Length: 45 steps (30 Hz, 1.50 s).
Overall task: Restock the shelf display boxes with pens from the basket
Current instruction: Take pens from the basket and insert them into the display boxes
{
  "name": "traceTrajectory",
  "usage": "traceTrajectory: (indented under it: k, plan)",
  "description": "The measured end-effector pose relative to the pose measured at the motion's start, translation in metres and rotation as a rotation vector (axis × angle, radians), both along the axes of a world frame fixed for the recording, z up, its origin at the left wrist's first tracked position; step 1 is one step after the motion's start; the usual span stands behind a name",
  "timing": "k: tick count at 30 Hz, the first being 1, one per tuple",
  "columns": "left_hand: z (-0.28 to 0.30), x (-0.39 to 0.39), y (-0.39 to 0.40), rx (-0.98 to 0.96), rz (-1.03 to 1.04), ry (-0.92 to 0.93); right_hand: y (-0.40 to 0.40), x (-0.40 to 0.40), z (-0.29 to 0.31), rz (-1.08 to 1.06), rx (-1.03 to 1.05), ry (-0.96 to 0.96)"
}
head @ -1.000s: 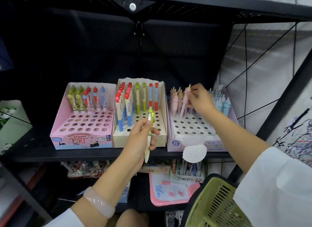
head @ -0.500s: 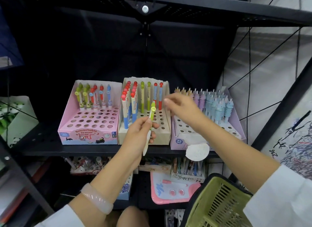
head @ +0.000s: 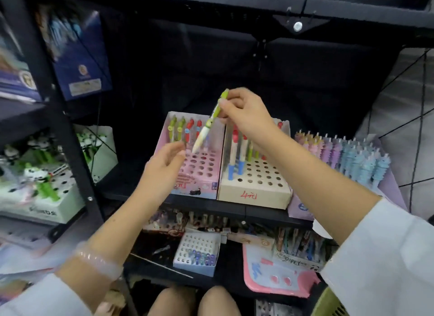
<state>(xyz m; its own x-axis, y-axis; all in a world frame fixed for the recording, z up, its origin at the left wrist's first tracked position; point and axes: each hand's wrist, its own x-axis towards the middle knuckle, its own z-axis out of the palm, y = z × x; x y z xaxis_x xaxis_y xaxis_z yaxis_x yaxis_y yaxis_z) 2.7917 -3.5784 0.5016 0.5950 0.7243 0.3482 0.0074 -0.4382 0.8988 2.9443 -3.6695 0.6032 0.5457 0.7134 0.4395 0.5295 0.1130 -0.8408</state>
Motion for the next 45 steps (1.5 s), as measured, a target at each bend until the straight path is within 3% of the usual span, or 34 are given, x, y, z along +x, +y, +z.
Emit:
traceTrajectory:
  k: [6,12,20,32,39,42,45]
  plan:
    - [-0.004,-0.03,0.069,0.081,0.135,0.134,0.07,-0.009,-0.011,-0.194,-0.128,-0.159]
    - [-0.023,-0.037,0.075,0.0,0.042,0.178,0.098,-0.02,-0.014,-0.258,-0.289,-0.471]
    - [-0.03,-0.037,0.07,-0.079,0.011,0.121,0.119,-0.029,-0.03,-0.214,-0.331,-0.408]
    - [-0.034,-0.025,0.066,-0.096,-0.053,0.1,0.129,-0.031,-0.063,-0.203,-0.574,-0.532]
    - [-0.025,-0.011,0.042,0.3,0.071,0.127,0.038,-0.042,-0.072,-0.098,-0.292,-0.519]
    - [-0.025,0.011,0.018,0.376,-0.055,0.166,-0.015,-0.037,-0.09,-0.212,-0.321,-0.626]
    - [-0.033,0.034,-0.001,0.537,-0.02,0.375,-0.05,-0.016,-0.107,-0.354,-0.402,-0.652]
